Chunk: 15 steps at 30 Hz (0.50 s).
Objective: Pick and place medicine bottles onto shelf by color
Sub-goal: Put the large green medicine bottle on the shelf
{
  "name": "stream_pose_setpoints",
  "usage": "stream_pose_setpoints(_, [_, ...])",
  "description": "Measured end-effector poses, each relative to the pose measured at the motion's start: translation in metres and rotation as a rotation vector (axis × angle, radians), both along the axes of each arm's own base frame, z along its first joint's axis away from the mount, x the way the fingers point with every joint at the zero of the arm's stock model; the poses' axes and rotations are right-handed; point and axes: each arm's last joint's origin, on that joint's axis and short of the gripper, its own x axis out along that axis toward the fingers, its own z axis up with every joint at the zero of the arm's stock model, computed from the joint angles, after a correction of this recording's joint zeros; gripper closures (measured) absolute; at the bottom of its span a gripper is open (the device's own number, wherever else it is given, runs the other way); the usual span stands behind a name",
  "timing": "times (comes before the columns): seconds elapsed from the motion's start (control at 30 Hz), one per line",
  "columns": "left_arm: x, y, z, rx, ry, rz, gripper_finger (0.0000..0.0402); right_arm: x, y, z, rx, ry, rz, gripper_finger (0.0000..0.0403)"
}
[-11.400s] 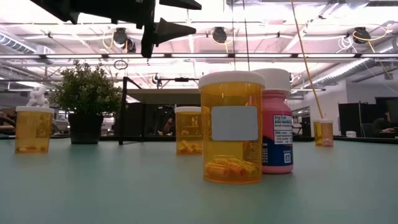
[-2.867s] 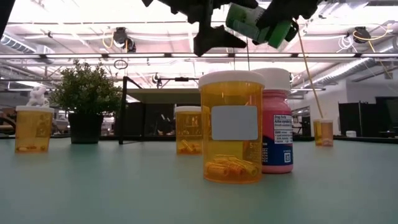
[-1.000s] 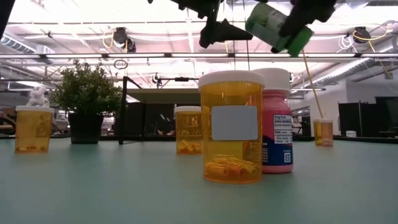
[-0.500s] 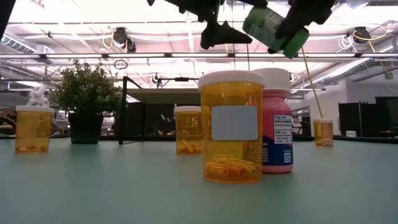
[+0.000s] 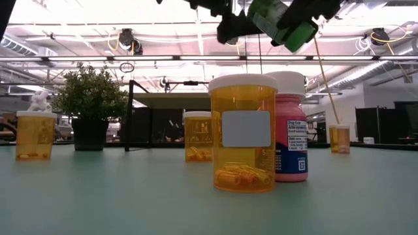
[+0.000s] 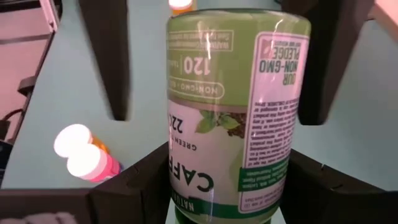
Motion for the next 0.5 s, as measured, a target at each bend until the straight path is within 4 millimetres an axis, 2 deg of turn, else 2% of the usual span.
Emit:
stream_pose_setpoints(0.13, [-0.001, 0.001, -0.002, -0.016, 0.029, 0.016, 0.0071, 0.000, 0.000, 0.000, 0.000, 0.001, 0.000, 0.0183])
stream_pose_setpoints(0.37, [0.003, 0.001, 0.007, -0.010, -0.082, 0.025, 0.0155, 0.000, 0.000, 0.000, 0.008, 0.003, -0.003, 0.0183])
stream_pose_setpoints(0.5, [0.003, 0.004, 0.007, 0.004, -0.078, 0.023, 0.0197, 0.000, 0.000, -0.001, 0.022, 0.008, -0.015, 0.0183])
